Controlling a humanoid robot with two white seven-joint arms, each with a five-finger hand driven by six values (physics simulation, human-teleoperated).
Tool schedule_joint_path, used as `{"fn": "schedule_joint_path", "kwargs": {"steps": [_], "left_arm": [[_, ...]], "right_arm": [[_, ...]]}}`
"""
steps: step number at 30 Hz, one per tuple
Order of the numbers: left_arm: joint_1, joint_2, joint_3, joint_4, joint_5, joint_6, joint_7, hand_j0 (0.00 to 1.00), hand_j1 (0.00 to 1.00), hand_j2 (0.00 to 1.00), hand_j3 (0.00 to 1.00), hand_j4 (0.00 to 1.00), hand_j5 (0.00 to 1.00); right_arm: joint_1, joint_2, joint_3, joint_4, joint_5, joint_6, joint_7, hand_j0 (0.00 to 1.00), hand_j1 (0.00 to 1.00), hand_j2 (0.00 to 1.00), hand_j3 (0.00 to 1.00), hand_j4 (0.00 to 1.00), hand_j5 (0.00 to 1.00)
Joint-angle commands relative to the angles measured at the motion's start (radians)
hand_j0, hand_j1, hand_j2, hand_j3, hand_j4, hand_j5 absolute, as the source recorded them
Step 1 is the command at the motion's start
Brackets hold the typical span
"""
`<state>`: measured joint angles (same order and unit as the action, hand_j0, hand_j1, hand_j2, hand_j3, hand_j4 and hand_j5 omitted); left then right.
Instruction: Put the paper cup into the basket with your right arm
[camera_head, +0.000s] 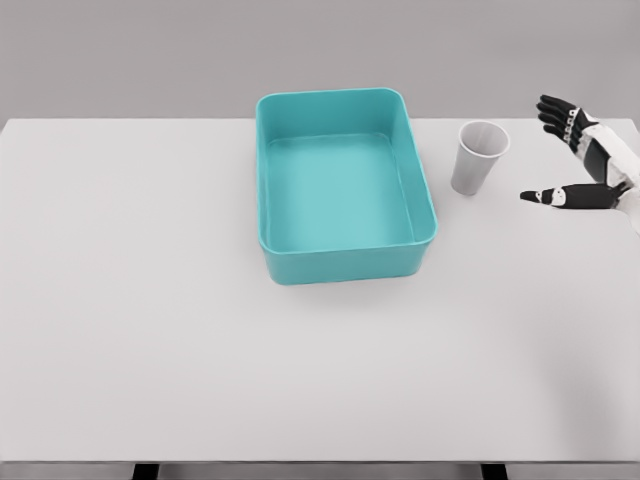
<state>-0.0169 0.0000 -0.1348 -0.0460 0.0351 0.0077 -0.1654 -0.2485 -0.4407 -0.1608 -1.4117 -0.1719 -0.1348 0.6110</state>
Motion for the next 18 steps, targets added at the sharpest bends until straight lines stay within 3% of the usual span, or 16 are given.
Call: {"fn": "schedule_joint_path", "kwargs": {"steps": [1,7,8,10,11,14,15,18], "left_arm": [[0.0,0.0,0.0,0.0,0.0,0.0,0.0,1.0,1.0,1.0,1.0,1.0,1.0],[0.0,0.0,0.0,0.0,0.0,0.0,0.0,1.0,1.0,1.0,1.0,1.0,1.0],[0.0,0.0,0.0,0.0,0.0,0.0,0.0,1.0,1.0,1.0,1.0,1.0,1.0],[0.0,0.0,0.001,0.0,0.002,0.0,0.0,1.0,1.0,1.0,1.0,1.0,1.0],[0.0,0.0,0.001,0.0,0.0,0.0,0.0,1.0,1.0,1.0,1.0,1.0,1.0],[0.0,0.0,0.001,0.0,0.0,0.0,0.0,1.0,1.0,1.0,1.0,1.0,1.0],[0.0,0.0,0.0,0.0,0.0,0.0,0.0,1.0,1.0,1.0,1.0,1.0,1.0],[0.0,0.0,0.001,0.0,0.0,0.0,0.0,1.0,1.0,1.0,1.0,1.0,1.0]], "right_arm": [[-0.003,0.008,0.038,0.077,-0.049,0.003,0.0,1.0,1.0,1.0,1.0,1.0,1.0],[-0.032,0.014,0.037,0.129,-0.052,0.003,0.0,1.0,1.0,1.0,1.0,1.0,1.0],[-0.049,0.048,0.029,0.172,-0.057,0.003,0.0,1.0,1.0,1.0,1.0,1.0,1.0],[-0.052,0.053,0.027,0.18,-0.058,0.003,0.0,1.0,1.0,1.0,1.0,1.0,1.0],[-0.076,0.071,0.0,0.26,-0.126,0.001,0.0,1.0,1.0,1.0,1.0,1.0,1.0],[-0.077,0.071,0.0,0.261,-0.127,0.001,0.0,1.0,1.0,1.0,1.0,1.0,1.0],[-0.086,0.073,0.0,0.301,-0.169,-0.003,0.0,1.0,1.0,1.0,1.0,1.0,1.0],[-0.098,0.076,0.006,0.315,-0.169,-0.006,0.0,1.0,1.0,1.0,1.0,1.0,1.0]]}}
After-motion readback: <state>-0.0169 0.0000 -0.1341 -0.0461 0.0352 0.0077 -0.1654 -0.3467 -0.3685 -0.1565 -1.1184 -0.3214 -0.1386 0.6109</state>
